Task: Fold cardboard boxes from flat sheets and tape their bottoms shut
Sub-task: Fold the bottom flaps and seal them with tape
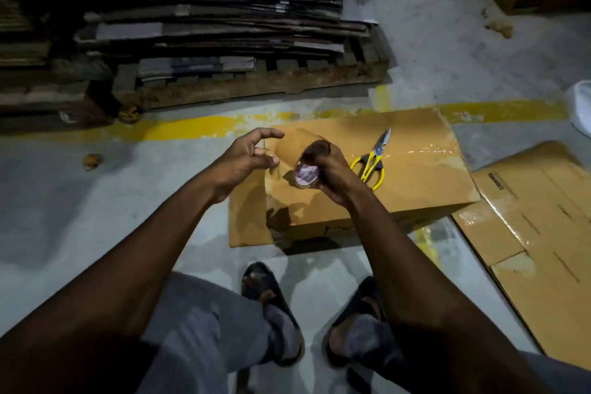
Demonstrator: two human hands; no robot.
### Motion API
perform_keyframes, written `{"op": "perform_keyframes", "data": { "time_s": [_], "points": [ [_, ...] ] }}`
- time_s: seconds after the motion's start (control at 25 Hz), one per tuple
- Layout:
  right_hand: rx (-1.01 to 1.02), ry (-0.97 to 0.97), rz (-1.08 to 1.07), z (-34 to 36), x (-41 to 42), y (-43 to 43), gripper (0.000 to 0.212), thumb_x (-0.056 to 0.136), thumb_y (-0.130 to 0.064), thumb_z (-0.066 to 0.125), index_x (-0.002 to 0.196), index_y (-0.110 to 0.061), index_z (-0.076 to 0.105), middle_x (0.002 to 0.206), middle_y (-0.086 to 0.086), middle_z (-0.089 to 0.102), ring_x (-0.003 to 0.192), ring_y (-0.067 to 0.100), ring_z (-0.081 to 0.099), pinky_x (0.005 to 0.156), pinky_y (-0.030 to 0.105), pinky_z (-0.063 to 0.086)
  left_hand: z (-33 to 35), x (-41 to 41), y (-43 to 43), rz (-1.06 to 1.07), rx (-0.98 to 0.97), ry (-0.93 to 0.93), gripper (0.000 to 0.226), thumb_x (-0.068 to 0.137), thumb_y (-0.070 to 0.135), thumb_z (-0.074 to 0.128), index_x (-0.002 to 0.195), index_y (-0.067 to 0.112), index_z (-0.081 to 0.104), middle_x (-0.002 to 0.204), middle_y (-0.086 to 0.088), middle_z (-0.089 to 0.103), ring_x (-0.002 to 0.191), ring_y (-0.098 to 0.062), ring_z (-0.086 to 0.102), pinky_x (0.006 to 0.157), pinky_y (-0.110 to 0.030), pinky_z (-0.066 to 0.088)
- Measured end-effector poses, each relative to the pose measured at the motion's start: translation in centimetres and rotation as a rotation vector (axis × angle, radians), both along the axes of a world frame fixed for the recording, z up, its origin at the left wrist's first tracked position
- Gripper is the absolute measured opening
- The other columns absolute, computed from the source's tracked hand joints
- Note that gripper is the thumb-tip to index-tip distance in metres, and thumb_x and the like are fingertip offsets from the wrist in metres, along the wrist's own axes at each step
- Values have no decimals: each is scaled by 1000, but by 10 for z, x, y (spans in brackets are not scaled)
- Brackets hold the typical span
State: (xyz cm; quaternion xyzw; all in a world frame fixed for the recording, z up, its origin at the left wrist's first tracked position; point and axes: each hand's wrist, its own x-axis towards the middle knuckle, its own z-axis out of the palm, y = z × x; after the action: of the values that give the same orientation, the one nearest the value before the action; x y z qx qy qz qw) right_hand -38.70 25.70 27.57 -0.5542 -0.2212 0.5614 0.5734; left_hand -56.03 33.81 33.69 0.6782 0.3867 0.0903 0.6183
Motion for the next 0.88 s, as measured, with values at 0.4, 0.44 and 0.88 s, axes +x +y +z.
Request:
{"op": "perform_keyframes", "data": {
  "time_s": [0.4,0.44,0.88],
  "points": [
    [350,-1302,126,-3,-47,5,43,77,-11,59,119,-4,52,111,17,54,99,35,51,71,39,45,-28,-21,54,-296,455,841,29,80,27,63,108,18,63,111,-10,62,103,-31,58,88,-41,50],
    [343,-1302,112,-5,-45,9,44,77,-12,56,119,-2,52,111,18,53,99,35,51,72,39,44,-25,-19,59,-299,422,774,17,84,18,65,101,12,65,102,-10,62,96,-26,59,80,-34,50],
    [215,-1147,-161,-40,-24,75,50,75,-17,61,119,2,50,112,20,53,99,34,51,76,32,38,-59,14,152,139,-137,261,29,89,-3,61,112,14,56,77,-6,61,66,-12,55,60,-27,50]
  ]
}}
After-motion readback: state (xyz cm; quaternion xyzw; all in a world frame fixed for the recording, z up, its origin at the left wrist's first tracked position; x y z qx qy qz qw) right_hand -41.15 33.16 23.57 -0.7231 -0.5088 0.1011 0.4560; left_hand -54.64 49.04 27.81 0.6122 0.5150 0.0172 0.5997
